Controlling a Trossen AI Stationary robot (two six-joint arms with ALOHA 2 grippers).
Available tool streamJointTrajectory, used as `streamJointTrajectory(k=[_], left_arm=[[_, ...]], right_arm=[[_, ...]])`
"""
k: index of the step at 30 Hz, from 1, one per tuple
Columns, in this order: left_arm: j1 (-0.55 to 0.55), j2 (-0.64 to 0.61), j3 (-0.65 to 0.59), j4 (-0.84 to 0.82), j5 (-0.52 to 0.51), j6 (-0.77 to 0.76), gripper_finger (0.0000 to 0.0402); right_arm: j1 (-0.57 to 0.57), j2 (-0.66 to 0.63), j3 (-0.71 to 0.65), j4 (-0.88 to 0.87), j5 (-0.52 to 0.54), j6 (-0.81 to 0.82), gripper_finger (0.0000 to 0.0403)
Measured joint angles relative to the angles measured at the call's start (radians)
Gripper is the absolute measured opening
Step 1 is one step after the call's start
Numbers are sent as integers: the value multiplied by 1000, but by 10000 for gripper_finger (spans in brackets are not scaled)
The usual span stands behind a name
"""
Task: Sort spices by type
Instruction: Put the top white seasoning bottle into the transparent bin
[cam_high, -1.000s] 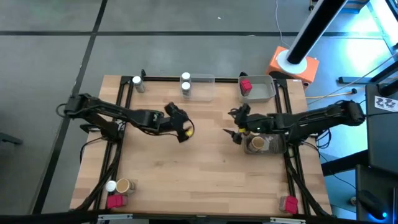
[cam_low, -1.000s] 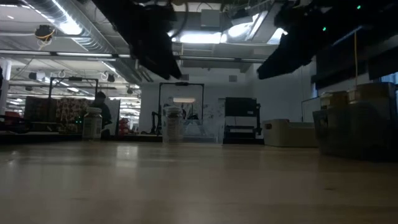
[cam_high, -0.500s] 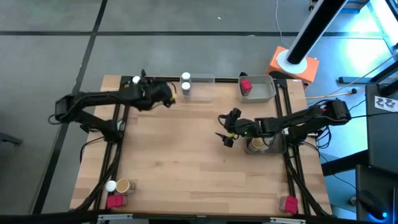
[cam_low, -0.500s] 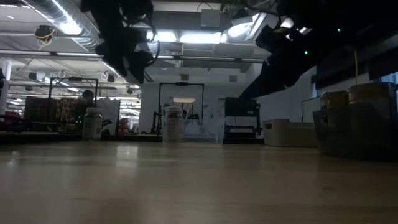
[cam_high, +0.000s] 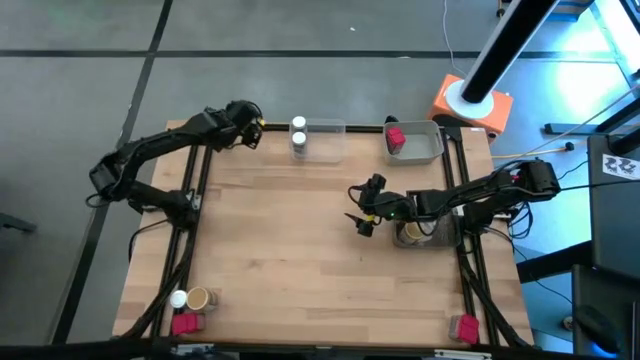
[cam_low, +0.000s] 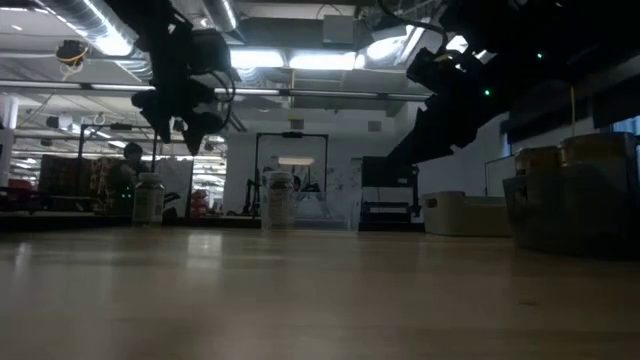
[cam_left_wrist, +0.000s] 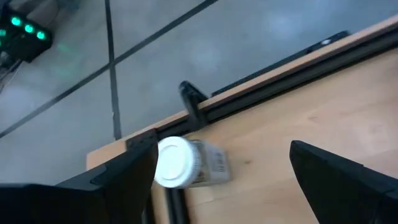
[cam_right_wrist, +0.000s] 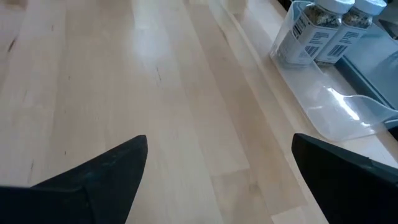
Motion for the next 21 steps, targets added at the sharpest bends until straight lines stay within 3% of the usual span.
streamJointTrajectory(k=[21], left_arm=[[175,223,37,-19,-8,23,347]], right_arm=[[0,0,0,8,-1,0,398]])
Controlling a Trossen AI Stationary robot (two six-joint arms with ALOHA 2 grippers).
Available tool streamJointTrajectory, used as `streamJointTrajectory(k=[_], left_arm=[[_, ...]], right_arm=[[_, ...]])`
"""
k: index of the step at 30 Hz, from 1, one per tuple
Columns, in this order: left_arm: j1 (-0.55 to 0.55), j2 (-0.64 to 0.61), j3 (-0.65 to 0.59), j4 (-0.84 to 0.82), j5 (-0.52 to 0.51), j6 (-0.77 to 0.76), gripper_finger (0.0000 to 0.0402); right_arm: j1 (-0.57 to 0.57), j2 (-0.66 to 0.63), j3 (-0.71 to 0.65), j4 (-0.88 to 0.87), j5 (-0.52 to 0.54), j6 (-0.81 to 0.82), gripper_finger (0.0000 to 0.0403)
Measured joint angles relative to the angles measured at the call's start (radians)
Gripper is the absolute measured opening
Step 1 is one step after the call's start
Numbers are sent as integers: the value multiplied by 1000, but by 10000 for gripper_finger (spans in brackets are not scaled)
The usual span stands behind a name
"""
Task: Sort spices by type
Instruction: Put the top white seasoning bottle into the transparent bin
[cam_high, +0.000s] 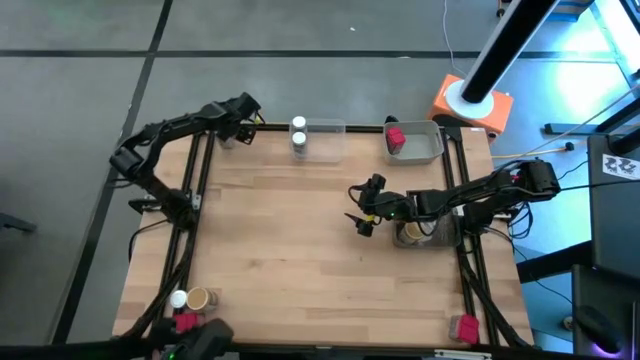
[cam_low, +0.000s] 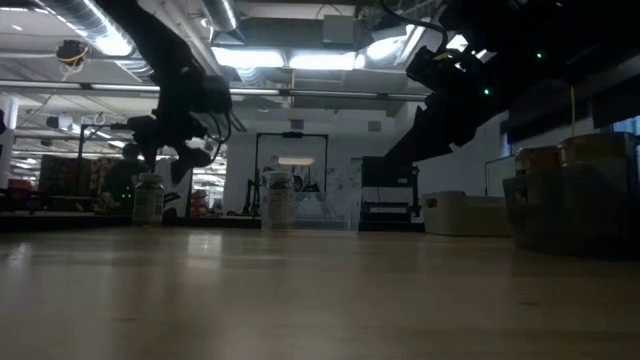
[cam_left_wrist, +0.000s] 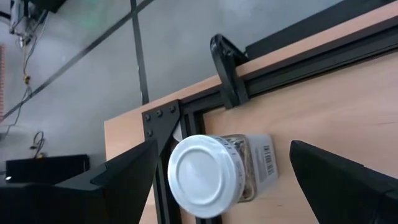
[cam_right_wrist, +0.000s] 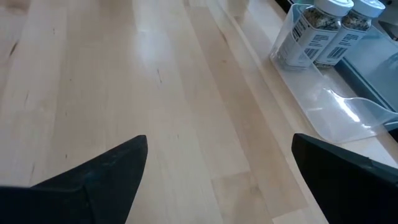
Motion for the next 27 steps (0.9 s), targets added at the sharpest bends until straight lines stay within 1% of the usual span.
streamJointTrajectory(k=[5,10,15,19,27], left_arm=[[13,42,0,13,-2,3,347],[12,70,0,19,-27,1,347],[12,99,0,6,-23,1,347],[12,110,0,-3,12,4,347],[-4,110,0,-17,141,18,347]], right_arm=[[0,0,0,0,-7,0,398],[0,0,0,-1,-7,0,398],[0,-1,0,-2,-7,0,398],[0,-1,0,-2,-7,0,398],[0,-1,0,-1,-7,0,398]])
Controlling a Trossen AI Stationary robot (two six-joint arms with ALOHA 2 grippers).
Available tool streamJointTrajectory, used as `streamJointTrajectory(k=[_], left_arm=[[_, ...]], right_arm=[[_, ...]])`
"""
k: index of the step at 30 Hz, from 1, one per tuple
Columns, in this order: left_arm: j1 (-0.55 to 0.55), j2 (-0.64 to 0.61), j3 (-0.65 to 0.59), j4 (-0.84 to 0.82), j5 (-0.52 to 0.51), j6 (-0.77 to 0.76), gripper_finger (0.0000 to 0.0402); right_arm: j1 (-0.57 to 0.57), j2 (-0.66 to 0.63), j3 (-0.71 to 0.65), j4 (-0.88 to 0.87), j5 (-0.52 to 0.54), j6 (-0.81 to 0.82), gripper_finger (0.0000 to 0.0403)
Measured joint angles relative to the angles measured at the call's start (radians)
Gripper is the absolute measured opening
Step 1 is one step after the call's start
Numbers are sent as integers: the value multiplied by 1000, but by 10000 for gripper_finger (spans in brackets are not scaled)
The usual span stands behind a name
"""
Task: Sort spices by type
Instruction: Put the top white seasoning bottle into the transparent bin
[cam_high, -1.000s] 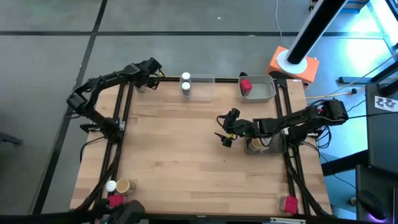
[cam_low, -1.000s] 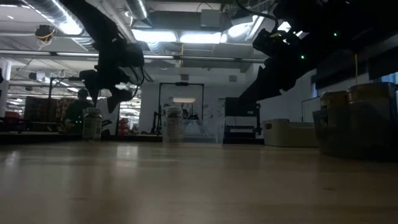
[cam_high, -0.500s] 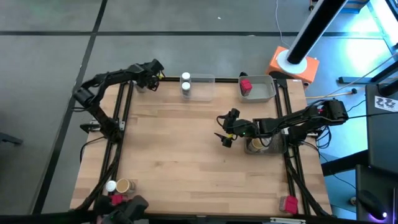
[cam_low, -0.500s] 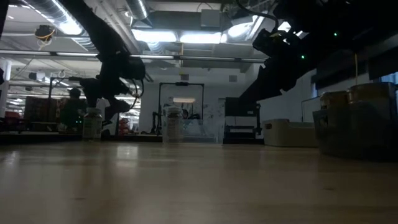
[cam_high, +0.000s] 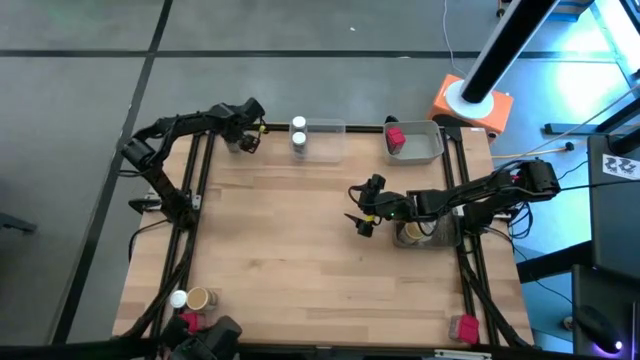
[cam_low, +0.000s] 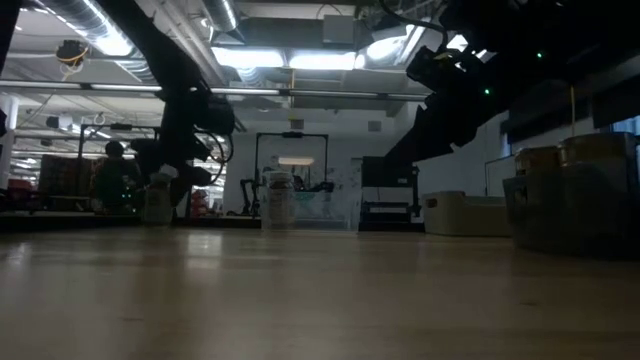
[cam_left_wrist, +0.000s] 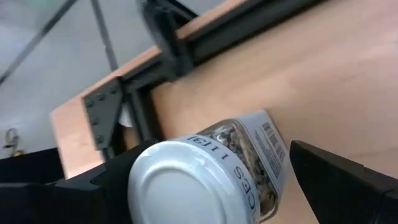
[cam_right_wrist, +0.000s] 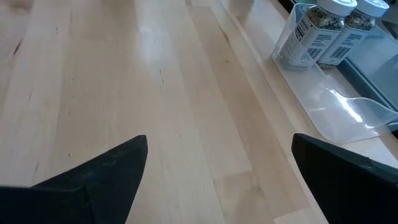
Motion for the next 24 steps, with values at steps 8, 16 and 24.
streamJointTrajectory(k=[8,16,24], left_arm=[[-12,0,0,11,89,9,341],[-11,-1,0,36,106,10,269],[-33,-6,-1,33,99,56,200]], right_arm=[[0,0,0,0,0,0,398],[0,0,0,0,0,0,398],[0,0,0,0,0,0,398]])
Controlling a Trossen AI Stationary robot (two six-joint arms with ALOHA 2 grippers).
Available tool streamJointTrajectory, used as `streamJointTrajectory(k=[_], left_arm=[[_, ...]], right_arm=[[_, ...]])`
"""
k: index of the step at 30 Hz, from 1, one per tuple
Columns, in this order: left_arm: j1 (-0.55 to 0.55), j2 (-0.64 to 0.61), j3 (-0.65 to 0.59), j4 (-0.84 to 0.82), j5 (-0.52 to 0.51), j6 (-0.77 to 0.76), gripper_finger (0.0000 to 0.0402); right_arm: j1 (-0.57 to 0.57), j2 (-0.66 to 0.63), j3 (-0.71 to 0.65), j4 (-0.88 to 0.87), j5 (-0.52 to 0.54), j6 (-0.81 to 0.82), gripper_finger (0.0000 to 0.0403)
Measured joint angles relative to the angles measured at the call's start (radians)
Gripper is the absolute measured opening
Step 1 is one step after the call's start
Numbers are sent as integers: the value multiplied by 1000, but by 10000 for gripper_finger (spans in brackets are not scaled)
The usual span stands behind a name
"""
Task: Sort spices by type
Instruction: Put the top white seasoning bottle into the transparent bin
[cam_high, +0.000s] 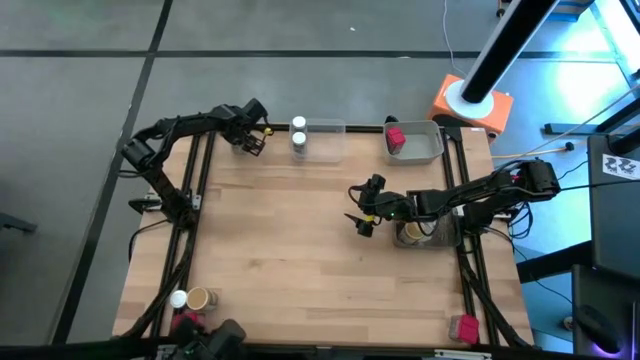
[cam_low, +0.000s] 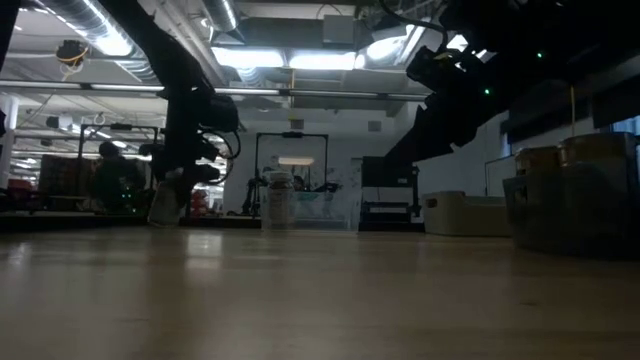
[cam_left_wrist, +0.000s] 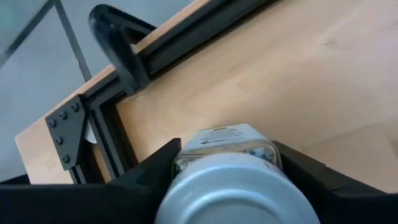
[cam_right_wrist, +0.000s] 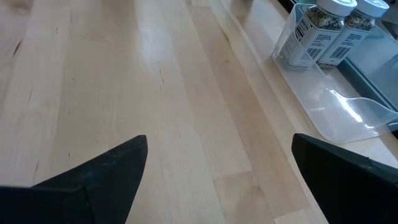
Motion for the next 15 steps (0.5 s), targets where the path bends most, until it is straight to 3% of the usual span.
streamJointTrajectory(k=[15], left_arm=[[-216,-221,9,65,38,10,193]], right_arm=[[0,0,0,0,0,0,398]])
